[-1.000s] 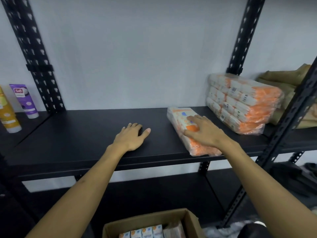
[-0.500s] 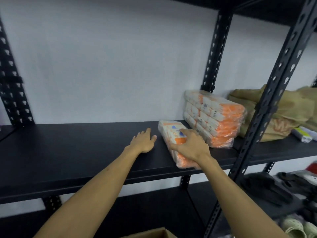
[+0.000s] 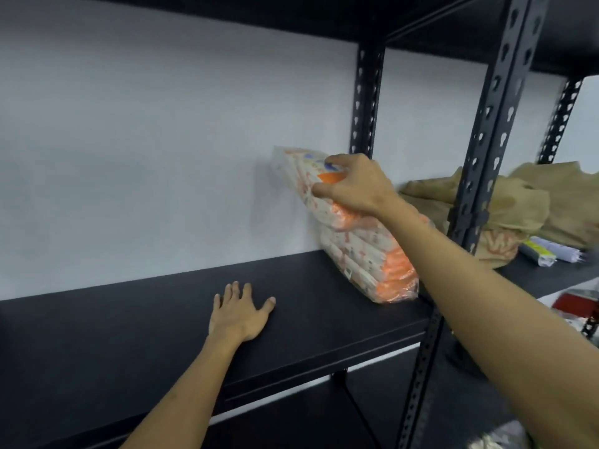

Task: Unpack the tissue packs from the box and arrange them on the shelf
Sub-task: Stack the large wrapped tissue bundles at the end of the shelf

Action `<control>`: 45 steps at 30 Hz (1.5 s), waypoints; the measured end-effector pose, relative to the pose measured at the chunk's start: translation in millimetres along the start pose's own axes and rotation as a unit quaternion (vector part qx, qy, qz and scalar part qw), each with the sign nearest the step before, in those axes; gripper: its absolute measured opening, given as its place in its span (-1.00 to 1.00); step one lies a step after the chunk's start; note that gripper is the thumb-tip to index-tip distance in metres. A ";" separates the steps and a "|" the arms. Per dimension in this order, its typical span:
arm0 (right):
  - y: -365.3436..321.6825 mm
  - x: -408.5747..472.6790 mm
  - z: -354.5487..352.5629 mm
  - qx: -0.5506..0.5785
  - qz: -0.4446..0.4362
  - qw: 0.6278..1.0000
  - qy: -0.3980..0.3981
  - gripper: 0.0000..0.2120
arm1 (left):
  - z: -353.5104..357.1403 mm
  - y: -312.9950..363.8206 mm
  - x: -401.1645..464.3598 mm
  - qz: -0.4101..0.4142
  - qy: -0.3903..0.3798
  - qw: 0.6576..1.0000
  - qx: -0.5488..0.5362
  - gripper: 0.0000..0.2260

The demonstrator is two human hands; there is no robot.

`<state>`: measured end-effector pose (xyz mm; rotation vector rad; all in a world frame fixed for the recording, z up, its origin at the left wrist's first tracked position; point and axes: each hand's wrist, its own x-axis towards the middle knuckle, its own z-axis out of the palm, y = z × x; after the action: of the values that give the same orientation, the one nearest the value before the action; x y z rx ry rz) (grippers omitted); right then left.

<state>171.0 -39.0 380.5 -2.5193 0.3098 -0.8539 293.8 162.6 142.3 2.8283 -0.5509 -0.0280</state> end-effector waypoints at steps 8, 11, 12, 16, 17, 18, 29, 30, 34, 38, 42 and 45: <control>49.7 55.6 -35.9 -0.026 0.025 0.999 -0.003 -0.32 | 0.8 3.5 1.8 0.000 0.004 1.000 0.014 -0.22; 68.6 69.7 -39.6 -0.041 0.032 0.999 -0.009 -0.34 | 1.4 3.9 2.4 -0.002 0.003 1.000 0.020 -0.22; 73.9 74.1 -40.6 -0.041 0.030 0.999 -0.017 -0.34 | 1.8 3.8 2.9 -0.002 0.002 1.000 0.020 -0.22; 92.6 82.9 -36.3 -0.044 0.019 0.996 -0.080 -0.40 | 1.7 3.1 3.1 -0.002 0.005 1.000 0.022 -0.22; 97.5 83.2 -32.4 -0.044 0.021 0.994 -0.093 -0.40 | 1.6 3.0 3.3 -0.003 0.005 1.000 0.022 -0.22; 102.5 83.6 -28.5 -0.044 0.027 0.994 -0.100 -0.41 | 1.5 3.2 3.3 -0.003 0.005 1.000 0.022 -0.22; 112.5 88.1 -25.1 -0.046 0.041 0.992 -0.109 -0.39 | 1.2 3.7 1.5 -0.004 0.012 1.000 0.010 -0.23; 110.9 88.3 -25.9 -0.055 0.040 0.991 -0.116 -0.38 | 0.6 3.5 1.1 -0.004 0.011 1.000 0.008 -0.23; 102.9 85.5 -35.6 -0.060 0.024 0.991 -0.113 -0.41 | 0.8 3.8 0.9 -0.003 0.012 1.000 0.007 -0.23; 88.3 74.8 -39.1 -0.103 -0.021 0.992 -0.066 -0.44 | 0.3 3.9 1.0 -0.003 0.011 1.000 0.005 -0.23; 59.0 48.7 -20.1 -0.163 -0.124 0.979 0.009 -0.44 | -0.7 3.5 0.0 -0.002 0.013 1.000 -0.005 -0.23; 43.2 16.4 15.6 -0.122 -0.161 0.979 0.016 -0.42 | -1.2 2.5 -0.8 0.002 0.013 1.000 -0.019 -0.23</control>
<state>190.7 -76.8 356.8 -2.8352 0.0126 -1.0341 292.3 161.0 144.1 2.7864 -0.5437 -0.0016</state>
